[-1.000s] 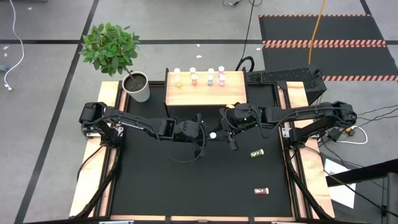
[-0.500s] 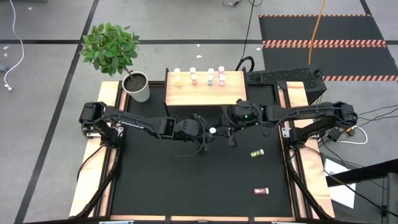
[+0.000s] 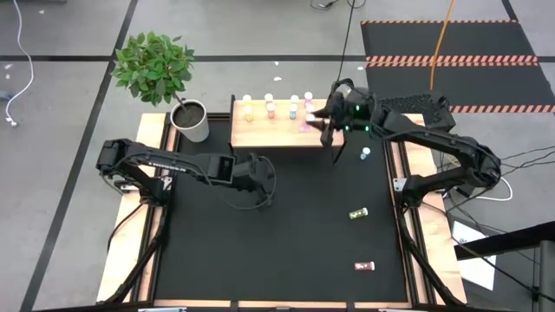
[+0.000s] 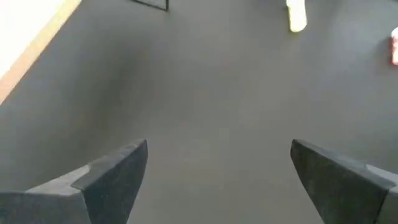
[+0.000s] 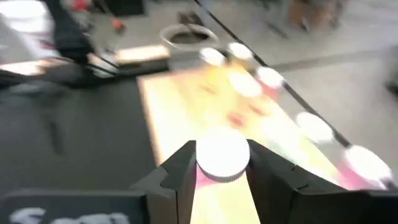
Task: Pick and place medicine bottles onto shelf by color
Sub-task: Put the pink pill bottle on the shelf aligned with the other pink pill bottles
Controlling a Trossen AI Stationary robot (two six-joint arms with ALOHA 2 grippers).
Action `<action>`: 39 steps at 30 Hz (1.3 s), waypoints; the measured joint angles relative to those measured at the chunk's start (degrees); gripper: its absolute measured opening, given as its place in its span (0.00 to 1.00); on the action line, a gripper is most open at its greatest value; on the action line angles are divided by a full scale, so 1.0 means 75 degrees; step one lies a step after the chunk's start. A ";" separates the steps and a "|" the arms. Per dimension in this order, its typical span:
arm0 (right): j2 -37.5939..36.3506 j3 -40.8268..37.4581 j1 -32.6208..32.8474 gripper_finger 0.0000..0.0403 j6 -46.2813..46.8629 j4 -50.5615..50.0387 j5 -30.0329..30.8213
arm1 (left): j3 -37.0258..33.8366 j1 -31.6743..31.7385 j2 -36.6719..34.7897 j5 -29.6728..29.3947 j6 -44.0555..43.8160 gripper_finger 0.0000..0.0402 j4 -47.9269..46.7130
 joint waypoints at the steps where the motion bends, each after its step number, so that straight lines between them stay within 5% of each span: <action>1: 0.0056 0.0016 -0.0191 0.30 0.0019 -0.0058 -0.0008 | -0.0001 0.0057 -0.0033 0.0002 0.0080 0.99 -0.0068; 27: 0.0888 0.0032 -0.0734 0.30 -0.0923 -0.0459 0.0570 | -0.0006 0.0690 -0.0092 0.0058 0.0826 0.99 -0.0500; 39: 0.0888 0.0032 -0.0441 0.45 -0.1303 -0.0518 0.0556 | -0.0006 0.0620 -0.0092 0.0058 0.1299 0.99 -0.0538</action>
